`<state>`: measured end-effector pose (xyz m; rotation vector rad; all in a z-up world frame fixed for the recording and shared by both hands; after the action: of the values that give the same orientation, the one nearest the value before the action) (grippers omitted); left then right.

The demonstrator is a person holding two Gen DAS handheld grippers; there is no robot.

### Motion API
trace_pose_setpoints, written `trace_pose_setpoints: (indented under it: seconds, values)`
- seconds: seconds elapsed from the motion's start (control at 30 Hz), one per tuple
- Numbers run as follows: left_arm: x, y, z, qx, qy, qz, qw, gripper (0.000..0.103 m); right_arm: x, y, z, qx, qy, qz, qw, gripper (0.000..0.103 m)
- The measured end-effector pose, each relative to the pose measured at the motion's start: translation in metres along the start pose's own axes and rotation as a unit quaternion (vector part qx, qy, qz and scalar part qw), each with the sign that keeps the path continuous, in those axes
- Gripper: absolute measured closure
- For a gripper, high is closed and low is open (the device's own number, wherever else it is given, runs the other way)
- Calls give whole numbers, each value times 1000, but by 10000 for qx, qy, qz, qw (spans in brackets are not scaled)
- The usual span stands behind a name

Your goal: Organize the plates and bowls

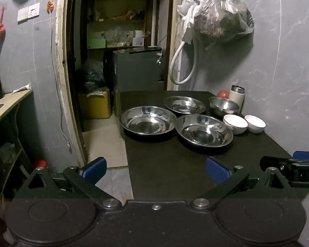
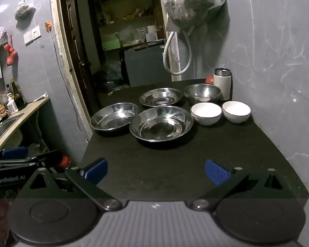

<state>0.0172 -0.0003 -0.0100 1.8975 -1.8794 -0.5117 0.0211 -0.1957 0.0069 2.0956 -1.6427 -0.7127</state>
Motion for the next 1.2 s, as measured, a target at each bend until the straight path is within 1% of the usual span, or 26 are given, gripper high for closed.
trace_pose_setpoints:
  seconds: [0.37,0.43,0.5,0.57,1.2]
  values:
    - [-4,7,-4,-13,80,-37,10000,1,-16,15,6,9,18,6,10000,0]
    - [-4,7,-4,-10,82,-20,10000,1,-14,6,2,-32,19,6,10000,0]
    - [-4,8,-5,-34,69,-1,10000,1,-14,6,2,-35,25,6,10000,0]
    - [-11,7,-3,-26,66,34,10000,1,-17,6,2,-38,37,15,10000,0]
    - [-10,12,-6,34,76,57,9999,1,-21,12,-3,18,101,75,9999,0]
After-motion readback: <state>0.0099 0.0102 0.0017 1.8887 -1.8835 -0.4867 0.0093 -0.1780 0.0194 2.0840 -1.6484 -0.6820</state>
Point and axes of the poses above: each gripper's, at about its wrist camera, not at the fingertips, and y roughly against the way its jaws point, x to its right, z to its underside, the point moved 2 cm from there along -y, roughly the way its jaws point, and after that the axes turned 3 degrees about -x, right-handed, at the moved point
